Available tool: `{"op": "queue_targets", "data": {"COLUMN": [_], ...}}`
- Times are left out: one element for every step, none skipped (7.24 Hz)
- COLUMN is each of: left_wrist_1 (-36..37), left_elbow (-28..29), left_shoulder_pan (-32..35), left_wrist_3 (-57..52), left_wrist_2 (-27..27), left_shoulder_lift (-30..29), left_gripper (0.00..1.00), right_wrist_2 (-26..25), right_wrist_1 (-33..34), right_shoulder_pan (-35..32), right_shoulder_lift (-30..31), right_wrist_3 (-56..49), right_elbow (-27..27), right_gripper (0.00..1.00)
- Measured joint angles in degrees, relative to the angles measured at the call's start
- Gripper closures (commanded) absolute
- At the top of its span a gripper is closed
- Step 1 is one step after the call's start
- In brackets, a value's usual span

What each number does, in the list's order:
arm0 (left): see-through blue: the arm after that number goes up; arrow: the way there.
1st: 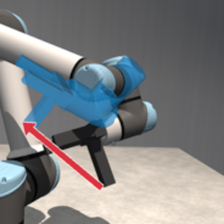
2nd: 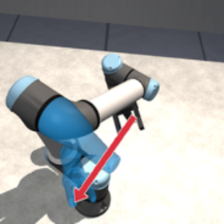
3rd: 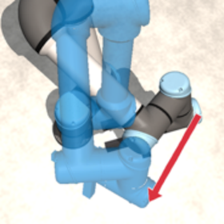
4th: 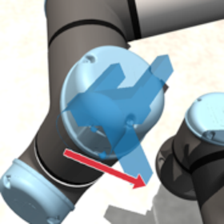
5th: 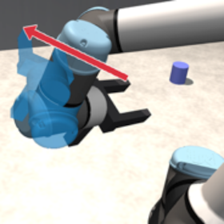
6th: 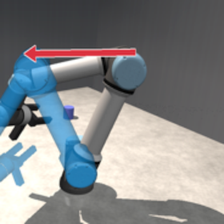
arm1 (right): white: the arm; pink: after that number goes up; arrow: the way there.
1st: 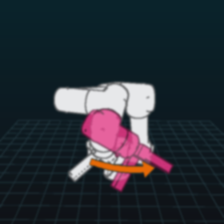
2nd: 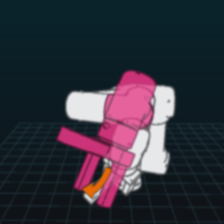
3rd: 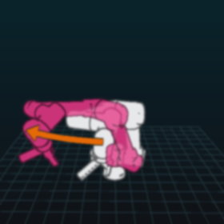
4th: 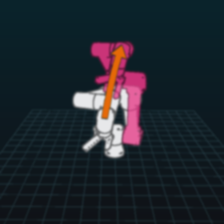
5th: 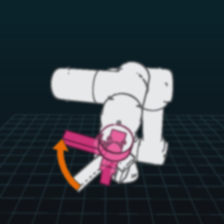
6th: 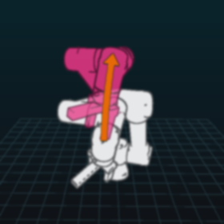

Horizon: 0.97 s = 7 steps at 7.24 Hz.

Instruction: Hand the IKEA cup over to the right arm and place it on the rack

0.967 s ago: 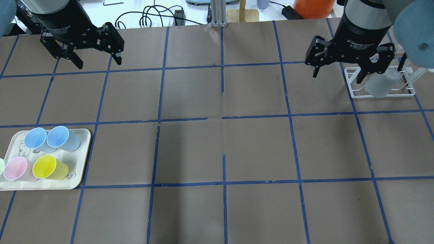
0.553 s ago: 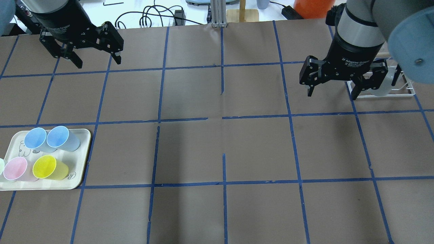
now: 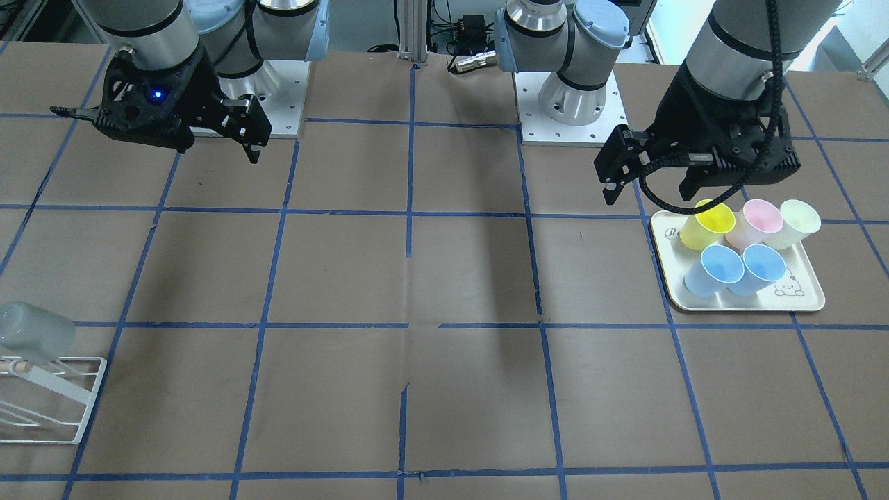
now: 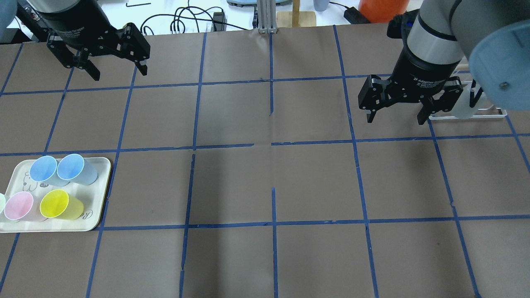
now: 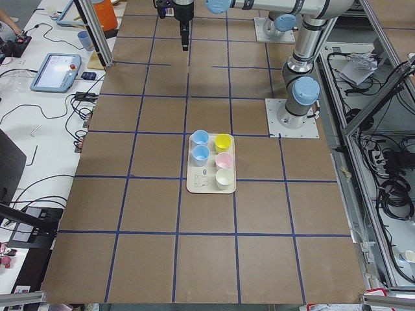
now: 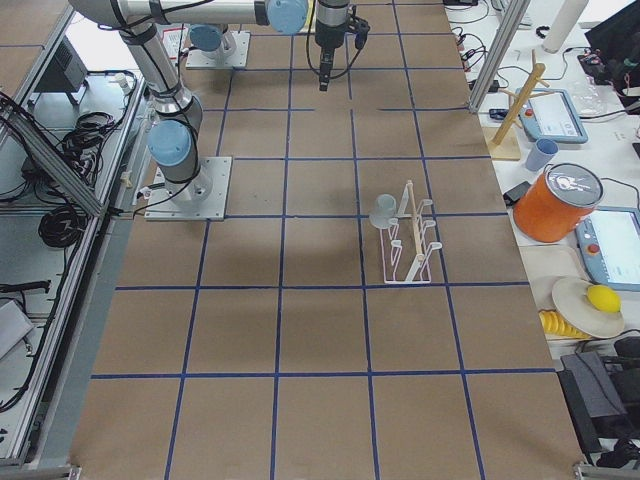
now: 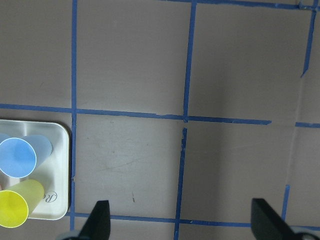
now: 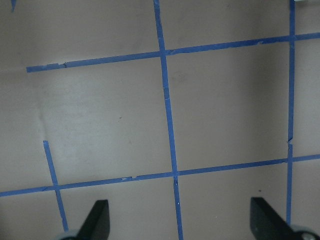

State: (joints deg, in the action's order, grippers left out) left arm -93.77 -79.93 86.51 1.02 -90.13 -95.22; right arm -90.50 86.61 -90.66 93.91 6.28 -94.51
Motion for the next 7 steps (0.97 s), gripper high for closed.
{"op": "queue_targets", "data": {"left_wrist_1": [0.07, 0.11, 0.14, 0.15, 0.16, 0.17, 0.16], "left_elbow": [0.1, 0.1, 0.09, 0.09, 0.07, 0.05, 0.04], "left_shoulder_pan": [0.05, 0.15, 0.22, 0.23, 0.24, 0.24, 0.24], "left_wrist_3": [0.02, 0.03, 0.03, 0.03, 0.03, 0.03, 0.03], "left_wrist_2": [0.0, -0.12, -0.18, -0.21, -0.22, -0.22, -0.24], "left_shoulder_lift": [-0.49, -0.77, -0.85, -0.85, -0.85, -0.85, -0.81], "left_gripper": [0.0, 0.0, 0.0, 0.0, 0.0, 0.0, 0.0], "right_wrist_2": [0.04, 0.09, 0.19, 0.29, 0.6, 1.18, 1.61], "right_wrist_1": [-0.17, -0.38, -0.44, -0.51, -0.73, -1.09, -1.35], "right_shoulder_pan": [0.13, 0.29, 0.8, 1.61, 2.16, 2.38, 2.46], "right_shoulder_lift": [0.11, 0.14, 0.14, 0.3, 0.76, 1.33, 1.62], "right_wrist_3": [-1.32, -3.4, -5.43, -6.71, -7.16, -7.28, -7.32], "right_elbow": [-0.06, -0.13, -0.18, -0.15, -0.06, -0.01, 0.0], "right_gripper": [0.0, 0.0, 0.0, 0.0, 0.0, 0.0, 0.0]}}
